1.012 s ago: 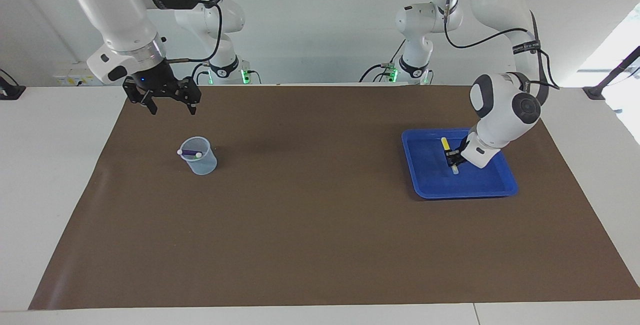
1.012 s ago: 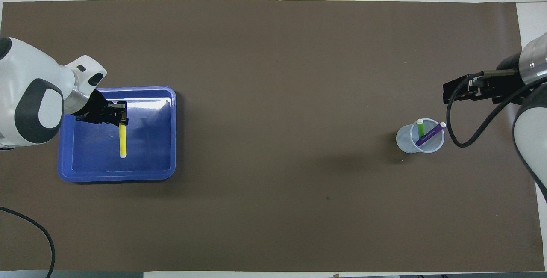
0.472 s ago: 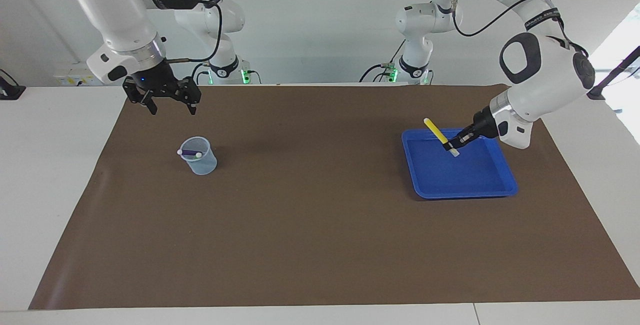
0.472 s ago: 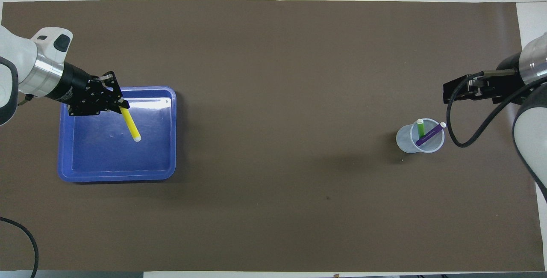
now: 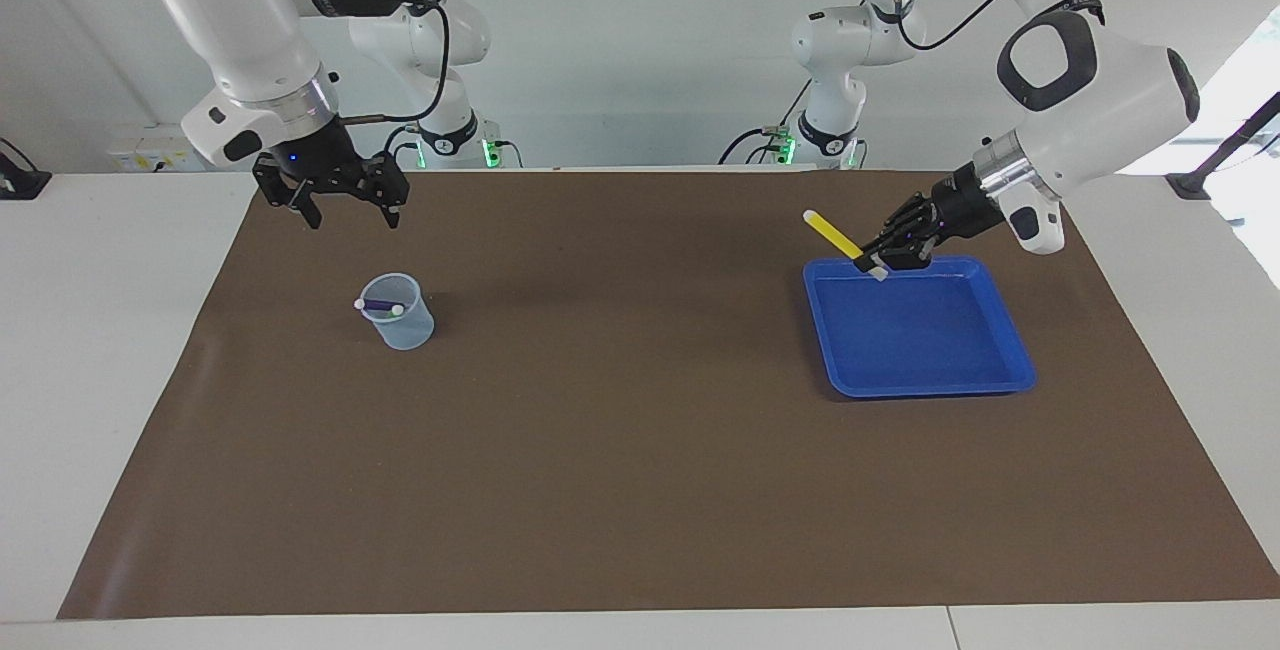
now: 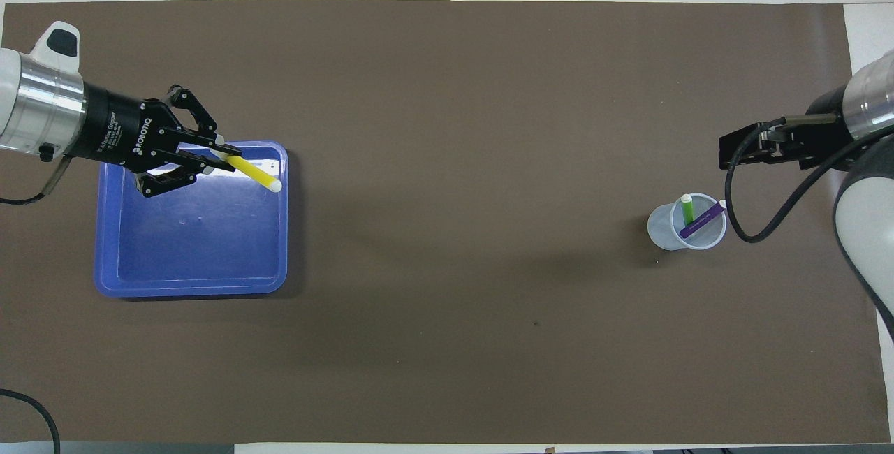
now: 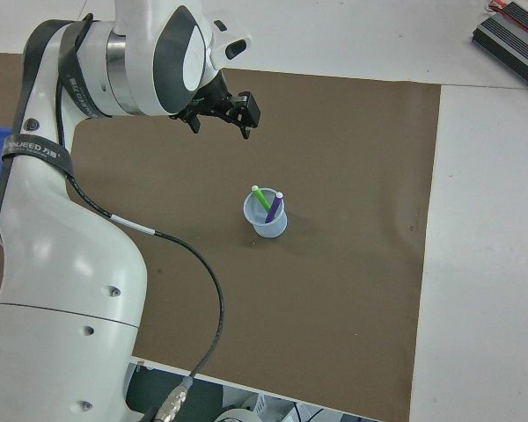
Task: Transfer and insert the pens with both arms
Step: 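Lift the yellow pen with the left gripper while the right gripper approaches, then grasp the yellow pen's free end with the right gripper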
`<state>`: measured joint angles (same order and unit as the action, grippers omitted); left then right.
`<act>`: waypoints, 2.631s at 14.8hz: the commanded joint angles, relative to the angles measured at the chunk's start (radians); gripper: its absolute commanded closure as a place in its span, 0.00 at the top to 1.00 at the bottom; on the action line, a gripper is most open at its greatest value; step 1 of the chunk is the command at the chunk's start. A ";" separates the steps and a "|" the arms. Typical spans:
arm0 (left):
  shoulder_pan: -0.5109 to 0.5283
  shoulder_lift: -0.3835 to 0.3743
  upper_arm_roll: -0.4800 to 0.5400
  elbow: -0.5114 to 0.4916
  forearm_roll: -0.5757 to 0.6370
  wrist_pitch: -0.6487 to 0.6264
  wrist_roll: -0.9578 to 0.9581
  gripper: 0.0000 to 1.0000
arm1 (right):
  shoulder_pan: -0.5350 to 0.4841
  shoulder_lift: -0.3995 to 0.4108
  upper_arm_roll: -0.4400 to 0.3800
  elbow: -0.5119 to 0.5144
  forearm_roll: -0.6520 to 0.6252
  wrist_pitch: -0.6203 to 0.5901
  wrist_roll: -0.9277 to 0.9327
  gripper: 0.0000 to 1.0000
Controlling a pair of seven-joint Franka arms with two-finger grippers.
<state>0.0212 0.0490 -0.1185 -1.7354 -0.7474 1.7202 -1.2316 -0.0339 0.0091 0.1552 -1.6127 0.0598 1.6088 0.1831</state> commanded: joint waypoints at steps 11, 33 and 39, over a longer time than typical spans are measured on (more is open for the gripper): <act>-0.319 -0.175 -0.004 -0.346 -0.397 0.453 -0.371 0.00 | 0.060 -0.003 0.155 -0.012 0.534 0.299 0.286 1.00; -0.383 -0.213 -0.006 -0.429 -0.572 0.611 -0.373 0.00 | 0.071 0.173 0.314 0.134 0.353 0.407 0.291 0.87; -0.383 -0.213 -0.006 -0.431 -0.580 0.628 -0.376 0.00 | 0.074 0.175 0.314 0.134 0.342 0.421 0.291 0.37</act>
<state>-0.3453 -0.1287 -0.1333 -2.1283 -1.3027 2.3218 -1.5970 0.0375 0.1650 0.4611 -1.5019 0.4303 2.0203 0.4836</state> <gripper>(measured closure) 0.833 0.564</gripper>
